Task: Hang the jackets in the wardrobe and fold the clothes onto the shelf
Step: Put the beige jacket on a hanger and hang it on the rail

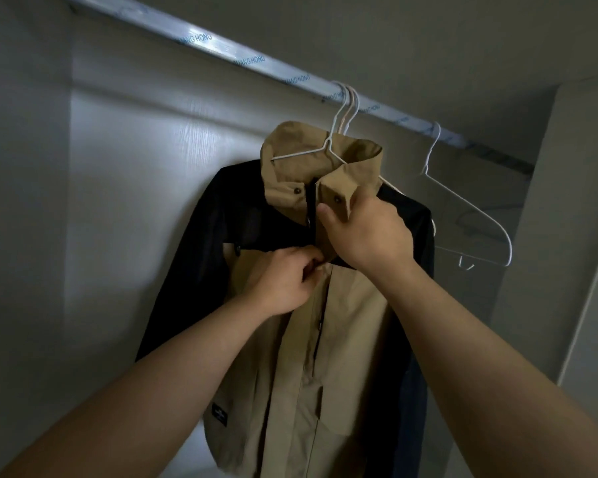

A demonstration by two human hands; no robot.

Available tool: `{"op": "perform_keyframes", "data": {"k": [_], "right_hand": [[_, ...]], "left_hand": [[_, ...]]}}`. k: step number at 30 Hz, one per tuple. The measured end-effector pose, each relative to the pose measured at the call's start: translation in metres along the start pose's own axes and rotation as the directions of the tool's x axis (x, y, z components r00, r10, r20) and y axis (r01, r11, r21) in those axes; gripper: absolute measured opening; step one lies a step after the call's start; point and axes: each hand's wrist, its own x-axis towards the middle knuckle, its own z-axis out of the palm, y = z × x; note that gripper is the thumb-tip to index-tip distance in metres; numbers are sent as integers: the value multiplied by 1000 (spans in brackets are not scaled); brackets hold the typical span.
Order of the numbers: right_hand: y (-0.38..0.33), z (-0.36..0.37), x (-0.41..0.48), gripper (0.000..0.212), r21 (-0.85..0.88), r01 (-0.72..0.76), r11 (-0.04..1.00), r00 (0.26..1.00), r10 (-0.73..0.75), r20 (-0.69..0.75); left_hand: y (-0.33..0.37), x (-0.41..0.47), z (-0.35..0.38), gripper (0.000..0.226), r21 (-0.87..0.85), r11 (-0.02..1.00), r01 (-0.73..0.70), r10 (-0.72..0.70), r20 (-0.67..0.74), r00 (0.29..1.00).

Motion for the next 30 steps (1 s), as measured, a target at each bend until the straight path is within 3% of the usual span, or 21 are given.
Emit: {"op": "perform_keyframes", "data": {"k": [2, 4, 7, 9, 11, 13, 15, 18, 20, 24, 30], "right_hand": [[3, 1, 3, 42, 78, 56, 995, 998, -53, -43], [8, 2, 8, 29, 185, 135, 973, 991, -128, -50], [14, 1, 9, 23, 284, 274, 919, 961, -271, -49], [17, 1, 7, 31, 318, 366, 875, 928, -370, -51], [17, 1, 6, 30, 346, 424, 837, 899, -436, -46], [15, 1, 8, 27, 330, 447, 832, 887, -460, -42], [12, -1, 10, 33, 294, 441, 848, 886, -464, 8], [6, -5, 12, 45, 217, 489, 845, 847, -519, 112], [5, -6, 14, 38, 96, 587, 804, 805, -592, 43], [1, -12, 24, 27, 107, 635, 765, 772, -634, -46], [-6, -14, 33, 19, 138, 599, 789, 800, -596, -71]], "left_hand": [[7, -1, -2, 15, -59, 997, -52, 52, -8, 999], [9, 1, -10, 17, 26, 993, -117, 119, -88, 989], [8, 14, -36, 13, 80, 995, -65, 94, -454, 886], [5, 29, -57, 20, 0, 1000, -12, 10, -565, 825], [2, 45, -74, 39, 41, 999, 15, 4, -430, 903], [-4, 58, -86, 53, 157, 987, 33, -5, -179, 984], [-11, 66, -93, 47, 250, 967, 51, -45, -31, 998], [-16, 72, -104, 20, 177, 980, 87, -87, -8, 996], [-17, 76, -111, 11, 57, 992, 115, -116, 23, 993], [-12, 82, -124, 19, -190, 959, 212, -205, 54, 977], [-5, 79, -133, 17, -325, 924, 199, -152, 165, 974]]}}
